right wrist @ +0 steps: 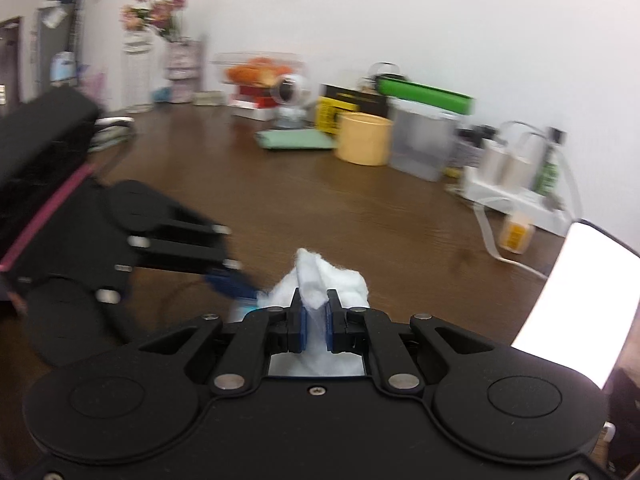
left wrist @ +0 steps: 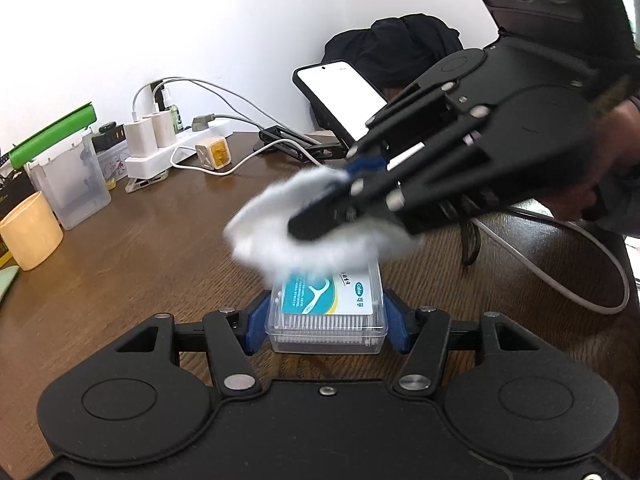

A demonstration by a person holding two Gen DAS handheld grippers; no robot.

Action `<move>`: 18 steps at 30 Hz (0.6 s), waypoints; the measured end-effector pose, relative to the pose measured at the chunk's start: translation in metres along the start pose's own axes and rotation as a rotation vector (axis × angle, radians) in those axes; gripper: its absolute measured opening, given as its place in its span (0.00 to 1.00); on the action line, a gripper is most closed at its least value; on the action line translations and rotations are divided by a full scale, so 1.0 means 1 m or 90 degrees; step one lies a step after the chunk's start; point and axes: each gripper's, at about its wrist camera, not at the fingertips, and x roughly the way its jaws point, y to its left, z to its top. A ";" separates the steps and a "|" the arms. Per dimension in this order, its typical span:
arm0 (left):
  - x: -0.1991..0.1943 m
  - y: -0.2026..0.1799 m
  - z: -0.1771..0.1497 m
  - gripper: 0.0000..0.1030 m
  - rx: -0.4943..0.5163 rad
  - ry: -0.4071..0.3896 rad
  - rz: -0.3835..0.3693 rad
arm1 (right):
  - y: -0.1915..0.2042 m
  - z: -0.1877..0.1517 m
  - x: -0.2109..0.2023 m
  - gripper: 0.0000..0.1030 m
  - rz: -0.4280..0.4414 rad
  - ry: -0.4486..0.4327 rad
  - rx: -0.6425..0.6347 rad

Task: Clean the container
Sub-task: 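Sweep the cotton over the box edge nearest the left gripper fingers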

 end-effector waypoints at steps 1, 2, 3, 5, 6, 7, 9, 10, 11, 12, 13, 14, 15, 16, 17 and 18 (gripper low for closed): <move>0.000 0.000 0.000 0.55 0.001 0.000 0.001 | -0.005 -0.002 -0.001 0.09 -0.015 0.001 0.008; 0.000 0.000 0.000 0.55 0.001 0.000 0.000 | -0.009 -0.004 -0.003 0.09 -0.027 0.002 0.016; 0.000 0.000 0.000 0.55 -0.001 0.000 0.000 | -0.012 -0.006 -0.005 0.09 -0.033 0.003 0.022; 0.000 0.000 0.000 0.55 -0.001 0.000 -0.001 | -0.015 -0.012 -0.012 0.09 -0.038 0.009 0.025; 0.000 0.000 0.000 0.55 -0.001 0.000 0.000 | -0.015 -0.016 -0.016 0.09 -0.035 0.014 0.025; 0.000 -0.001 0.000 0.55 0.000 0.000 0.000 | -0.014 -0.018 -0.018 0.08 -0.030 0.020 0.024; 0.000 -0.001 0.000 0.55 0.001 0.000 0.000 | -0.010 -0.019 -0.023 0.08 -0.016 0.024 0.024; 0.000 -0.001 0.000 0.55 0.003 0.000 0.000 | -0.008 -0.018 -0.024 0.08 -0.003 0.023 0.025; -0.001 -0.002 0.000 0.55 0.005 -0.001 0.001 | -0.005 -0.017 -0.025 0.08 0.013 0.021 0.028; -0.001 -0.003 0.000 0.55 0.007 -0.001 0.003 | -0.001 -0.015 -0.024 0.08 0.033 0.017 0.032; -0.001 -0.003 0.000 0.55 0.008 -0.002 0.004 | 0.003 -0.012 -0.021 0.08 0.055 0.014 0.036; -0.001 -0.003 -0.001 0.55 0.009 -0.002 0.004 | 0.007 -0.010 -0.018 0.08 0.077 0.012 0.039; -0.001 -0.004 -0.001 0.55 0.009 -0.002 0.005 | 0.011 -0.008 -0.015 0.08 0.094 0.010 0.041; -0.001 -0.004 -0.001 0.55 0.008 -0.002 0.004 | 0.015 -0.006 -0.012 0.08 0.102 0.008 0.037; -0.001 -0.003 -0.001 0.55 0.008 -0.001 0.005 | 0.019 -0.003 -0.009 0.08 0.110 0.007 0.034; -0.001 -0.003 -0.001 0.56 0.008 -0.001 0.004 | 0.022 -0.001 -0.006 0.08 0.114 0.004 0.031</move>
